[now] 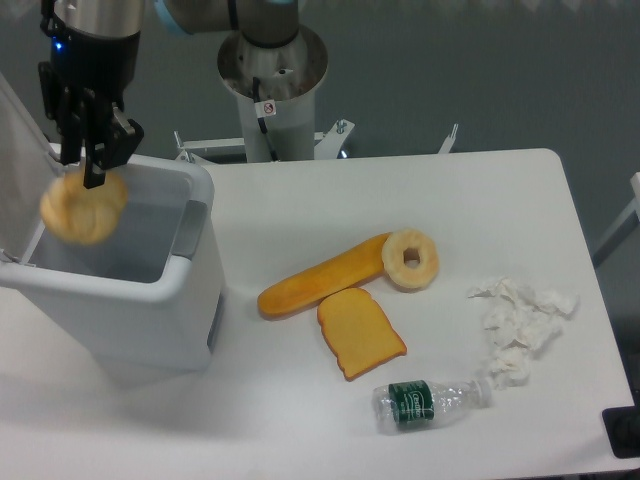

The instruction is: Place the round bread in the trash can

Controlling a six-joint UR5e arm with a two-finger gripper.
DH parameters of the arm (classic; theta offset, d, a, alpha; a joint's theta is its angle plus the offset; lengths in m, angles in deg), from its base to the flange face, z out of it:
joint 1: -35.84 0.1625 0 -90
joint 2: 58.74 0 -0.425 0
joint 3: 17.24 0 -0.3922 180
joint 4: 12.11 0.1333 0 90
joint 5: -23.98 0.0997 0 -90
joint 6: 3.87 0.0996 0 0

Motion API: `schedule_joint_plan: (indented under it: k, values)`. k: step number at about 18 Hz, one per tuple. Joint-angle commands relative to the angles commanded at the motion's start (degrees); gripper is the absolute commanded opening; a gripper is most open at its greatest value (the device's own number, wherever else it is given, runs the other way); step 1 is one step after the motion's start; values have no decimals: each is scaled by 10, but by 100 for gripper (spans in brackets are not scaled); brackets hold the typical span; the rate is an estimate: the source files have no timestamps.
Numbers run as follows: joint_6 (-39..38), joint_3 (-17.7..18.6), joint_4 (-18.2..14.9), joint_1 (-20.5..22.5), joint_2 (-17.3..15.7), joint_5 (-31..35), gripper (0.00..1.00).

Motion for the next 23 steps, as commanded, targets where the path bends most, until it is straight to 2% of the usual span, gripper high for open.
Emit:
schedule_joint_plan:
  k: [3, 6, 11, 13, 16, 18, 20, 21, 23]
  values:
    - [-7, -2, 2, 19, 0, 7, 100]
    - [12, -4, 9, 90, -1, 24, 100]
    - [168, -1, 11, 205, 6, 30, 100]
    - [218, 0, 11, 242, 12, 74, 100]
    - [267, -4, 11, 277, 48, 115, 100]
    - [290, -8, 12, 305, 73, 120, 100]
    - [344, -4, 17, 330, 105, 129, 100]
    - [378, -4, 31, 340, 124, 147, 100]
    - [395, -4, 60, 343, 147, 174, 100]
